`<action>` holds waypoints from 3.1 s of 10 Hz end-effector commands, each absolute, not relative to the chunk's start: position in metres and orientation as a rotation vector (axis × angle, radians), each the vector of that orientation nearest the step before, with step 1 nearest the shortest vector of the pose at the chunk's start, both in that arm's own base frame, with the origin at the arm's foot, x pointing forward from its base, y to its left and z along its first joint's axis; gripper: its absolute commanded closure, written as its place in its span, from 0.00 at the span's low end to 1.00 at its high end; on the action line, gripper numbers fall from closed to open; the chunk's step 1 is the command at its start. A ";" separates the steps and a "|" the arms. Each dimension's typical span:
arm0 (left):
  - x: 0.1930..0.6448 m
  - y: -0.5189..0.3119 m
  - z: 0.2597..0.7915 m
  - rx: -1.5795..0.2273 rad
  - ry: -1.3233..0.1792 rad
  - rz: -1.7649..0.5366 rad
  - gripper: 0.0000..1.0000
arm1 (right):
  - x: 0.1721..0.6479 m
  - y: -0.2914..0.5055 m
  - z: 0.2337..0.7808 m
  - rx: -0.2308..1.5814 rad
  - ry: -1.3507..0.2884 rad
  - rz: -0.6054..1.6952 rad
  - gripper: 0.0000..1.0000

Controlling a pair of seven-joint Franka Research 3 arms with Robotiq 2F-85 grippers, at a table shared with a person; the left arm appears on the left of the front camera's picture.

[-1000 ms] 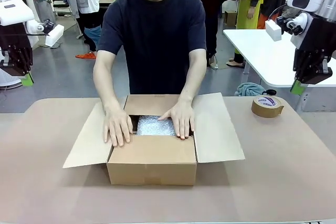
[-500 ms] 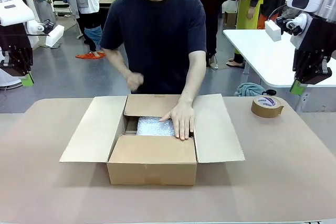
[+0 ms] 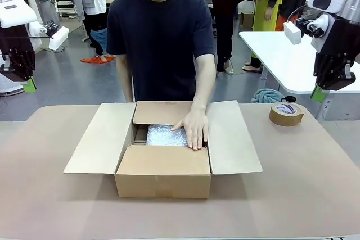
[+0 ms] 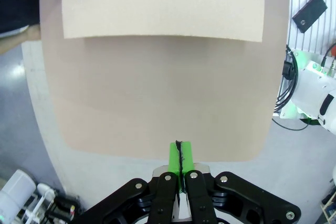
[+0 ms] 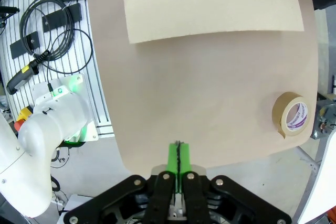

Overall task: Wrap the clocks to prevent damage.
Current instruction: Push the right (or left) flap of the Package Box to close it.

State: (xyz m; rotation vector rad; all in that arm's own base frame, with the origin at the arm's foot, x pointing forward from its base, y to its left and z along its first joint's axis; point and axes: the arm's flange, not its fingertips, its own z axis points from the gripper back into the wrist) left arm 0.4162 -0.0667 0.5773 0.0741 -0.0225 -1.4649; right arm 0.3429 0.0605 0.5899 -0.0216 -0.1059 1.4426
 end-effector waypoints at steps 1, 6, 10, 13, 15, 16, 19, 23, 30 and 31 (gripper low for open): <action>0.464 -0.032 0.536 -0.140 -0.138 -1.577 1.00 | 0.343 0.062 0.589 -0.009 -0.111 1.434 0.99; 0.472 0.027 0.438 -0.460 -0.386 -1.398 1.00 | 0.343 0.062 0.589 -0.009 -0.111 1.434 0.99; 0.468 0.030 0.424 -0.478 -0.391 -1.366 1.00 | 0.343 0.062 0.589 -0.009 -0.111 1.434 0.99; 0.468 0.030 0.424 -0.478 -0.391 -1.366 1.00 | 0.343 0.062 0.589 -0.009 -0.111 1.434 0.99; 0.465 0.029 0.423 -0.474 -0.383 -1.364 1.00 | 0.343 0.062 0.589 -0.009 -0.111 1.434 0.99; 0.480 0.030 0.409 -0.550 -0.386 -1.334 1.00 | 0.343 0.062 0.589 -0.009 -0.111 1.434 0.99; 0.494 0.031 0.370 -0.762 -0.510 -1.255 1.00 | 0.343 0.062 0.589 -0.009 -0.111 1.434 0.99; 0.491 0.033 0.340 -0.879 -0.629 -1.406 1.00 | 0.343 0.062 0.589 -0.009 -0.111 1.434 0.99; 0.487 0.036 0.288 -0.980 -0.811 -1.383 1.00 | 0.343 0.062 0.589 -0.009 -0.111 1.434 0.99; 0.485 0.032 0.284 -0.986 -0.819 -1.379 1.00 | 0.343 0.062 0.589 -0.009 -0.111 1.434 0.99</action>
